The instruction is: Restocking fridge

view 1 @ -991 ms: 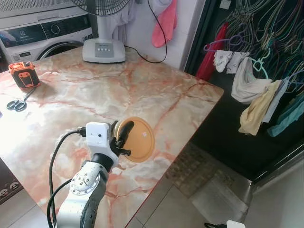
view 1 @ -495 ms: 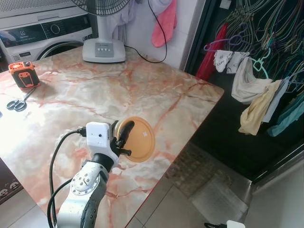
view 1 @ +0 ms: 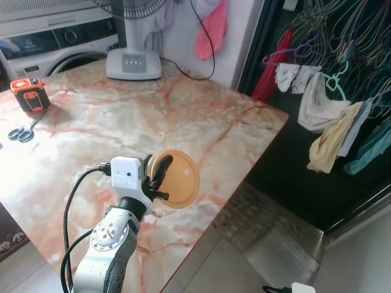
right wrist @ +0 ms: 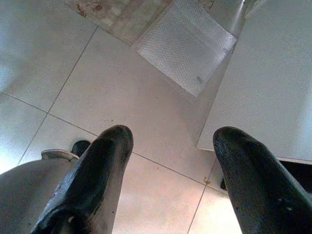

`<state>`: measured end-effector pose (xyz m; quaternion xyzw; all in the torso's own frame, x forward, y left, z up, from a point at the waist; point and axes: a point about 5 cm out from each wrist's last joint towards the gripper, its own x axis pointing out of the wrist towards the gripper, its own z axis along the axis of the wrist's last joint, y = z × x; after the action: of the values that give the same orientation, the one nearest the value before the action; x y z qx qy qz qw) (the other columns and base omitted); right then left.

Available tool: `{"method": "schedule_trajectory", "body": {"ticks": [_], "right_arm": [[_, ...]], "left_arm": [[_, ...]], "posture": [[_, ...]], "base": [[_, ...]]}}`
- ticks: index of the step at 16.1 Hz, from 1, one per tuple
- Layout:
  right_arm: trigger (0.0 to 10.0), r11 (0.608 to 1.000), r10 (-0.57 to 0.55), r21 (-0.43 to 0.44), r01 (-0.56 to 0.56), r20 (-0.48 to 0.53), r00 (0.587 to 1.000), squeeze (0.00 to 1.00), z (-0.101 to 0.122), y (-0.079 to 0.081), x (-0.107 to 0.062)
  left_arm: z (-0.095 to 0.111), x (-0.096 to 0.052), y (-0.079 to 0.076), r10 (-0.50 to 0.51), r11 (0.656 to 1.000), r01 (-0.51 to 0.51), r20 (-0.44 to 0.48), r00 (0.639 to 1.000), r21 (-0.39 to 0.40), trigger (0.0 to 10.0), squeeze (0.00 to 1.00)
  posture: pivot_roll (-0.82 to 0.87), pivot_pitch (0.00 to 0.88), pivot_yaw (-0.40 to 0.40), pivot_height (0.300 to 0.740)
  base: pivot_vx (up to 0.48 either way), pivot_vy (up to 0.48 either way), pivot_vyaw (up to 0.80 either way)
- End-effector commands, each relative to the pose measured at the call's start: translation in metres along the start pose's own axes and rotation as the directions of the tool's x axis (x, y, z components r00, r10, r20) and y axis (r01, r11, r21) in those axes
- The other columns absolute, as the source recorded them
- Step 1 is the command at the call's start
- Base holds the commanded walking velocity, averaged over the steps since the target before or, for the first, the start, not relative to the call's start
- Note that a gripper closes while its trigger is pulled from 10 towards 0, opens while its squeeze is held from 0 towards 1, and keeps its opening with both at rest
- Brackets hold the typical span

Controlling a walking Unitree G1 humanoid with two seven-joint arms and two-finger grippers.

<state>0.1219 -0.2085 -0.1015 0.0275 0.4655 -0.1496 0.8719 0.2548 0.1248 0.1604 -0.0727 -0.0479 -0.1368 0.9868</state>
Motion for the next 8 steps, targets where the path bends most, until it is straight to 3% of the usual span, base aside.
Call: {"method": "schedule_trajectory", "body": {"ticks": [1,8], "right_arm": [[10.0,1.0,-0.008,-0.004,0.009,0.007,1.0,0.0,0.0008,-0.004,0.0001],[10.0,1.0,-0.011,-0.009,0.011,0.008,1.0,0.0,0.0003,-0.0049,-0.0001]], "left_arm": [[0.0048,0.0006,-0.0051,-0.024,1.0,0.024,0.027,0.999,0.013,10.0,0.0],[0.0043,0.0004,-0.0062,-0.028,1.0,0.028,0.029,0.999,0.012,10.0,0.0]], "posture": [[0.08,0.004,-0.13,0.74],[0.09,0.0,-0.133,0.74]], "base": [[-0.262,0.0,0.0],[-0.334,0.0,0.0]]}}
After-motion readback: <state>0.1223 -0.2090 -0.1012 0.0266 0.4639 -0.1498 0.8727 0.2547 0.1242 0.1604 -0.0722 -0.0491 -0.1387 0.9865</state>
